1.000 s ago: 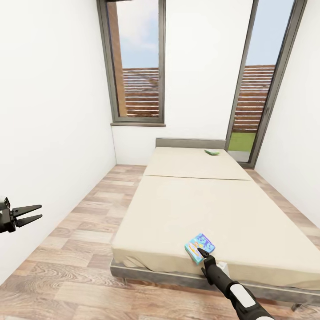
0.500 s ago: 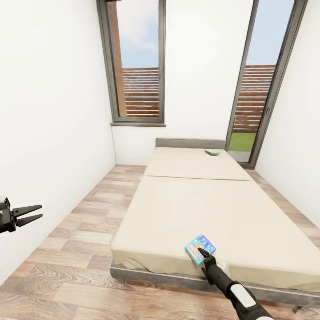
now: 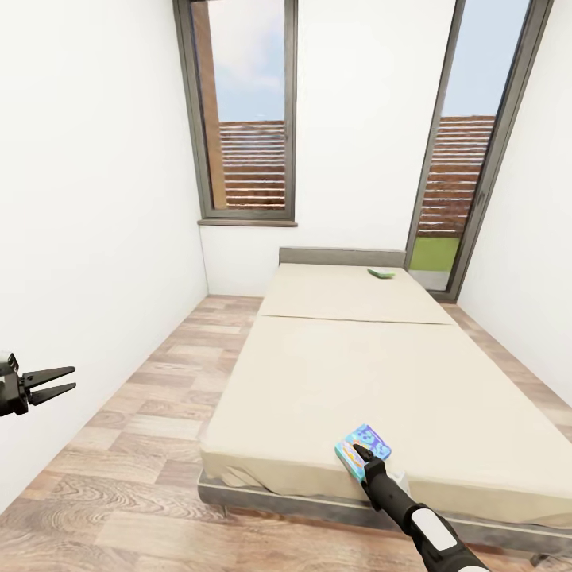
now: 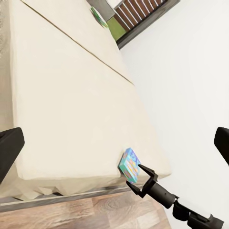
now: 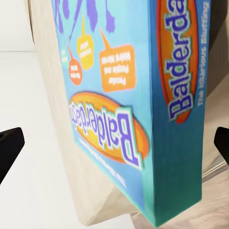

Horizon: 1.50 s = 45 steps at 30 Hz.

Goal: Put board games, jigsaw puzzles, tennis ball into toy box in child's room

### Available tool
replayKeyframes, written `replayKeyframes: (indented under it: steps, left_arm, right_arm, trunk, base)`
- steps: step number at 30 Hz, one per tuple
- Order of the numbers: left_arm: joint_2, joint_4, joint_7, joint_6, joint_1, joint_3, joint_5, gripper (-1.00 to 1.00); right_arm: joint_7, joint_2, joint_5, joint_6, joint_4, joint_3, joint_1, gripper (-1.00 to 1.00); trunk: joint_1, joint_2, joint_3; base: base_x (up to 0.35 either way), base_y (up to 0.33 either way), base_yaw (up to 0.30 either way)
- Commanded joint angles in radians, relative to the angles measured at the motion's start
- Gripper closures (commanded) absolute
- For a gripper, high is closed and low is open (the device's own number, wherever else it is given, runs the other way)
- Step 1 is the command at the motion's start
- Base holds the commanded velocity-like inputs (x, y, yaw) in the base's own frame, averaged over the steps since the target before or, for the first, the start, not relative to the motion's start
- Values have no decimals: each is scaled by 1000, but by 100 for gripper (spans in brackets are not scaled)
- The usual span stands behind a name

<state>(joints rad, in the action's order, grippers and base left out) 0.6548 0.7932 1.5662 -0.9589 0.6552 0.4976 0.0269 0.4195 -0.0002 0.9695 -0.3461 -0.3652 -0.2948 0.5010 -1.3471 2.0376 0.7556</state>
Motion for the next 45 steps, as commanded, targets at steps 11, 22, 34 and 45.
replayKeyframes:
  steps: [11,22,34,45]
  left_arm:
    - [0,0,5,-11,0,1,-1,-100]
    - [0,0,5,-11,0,1,-1,-100]
    - [0,0,5,-12,1,1,-1,-100]
    - [0,-1,5,-14,1,2,-1,-100]
  right_arm:
    - [1,0,7,-10,0,-2,1,-100]
    - [-4,-1,9,-14,0,-8,1,-100]
    - [-5,-1,10,-13,0,-9,1,100]
    - [-4,-1,14,-21,0,-9,1,100]
  trunk:
    - [0,0,1]
    - [0,0,1]
    - [0,0,1]
    - [0,0,1]
  base:
    - [6,3,0]
    - [0,0,0]
    - [0,0,0]
    - [0,0,0]
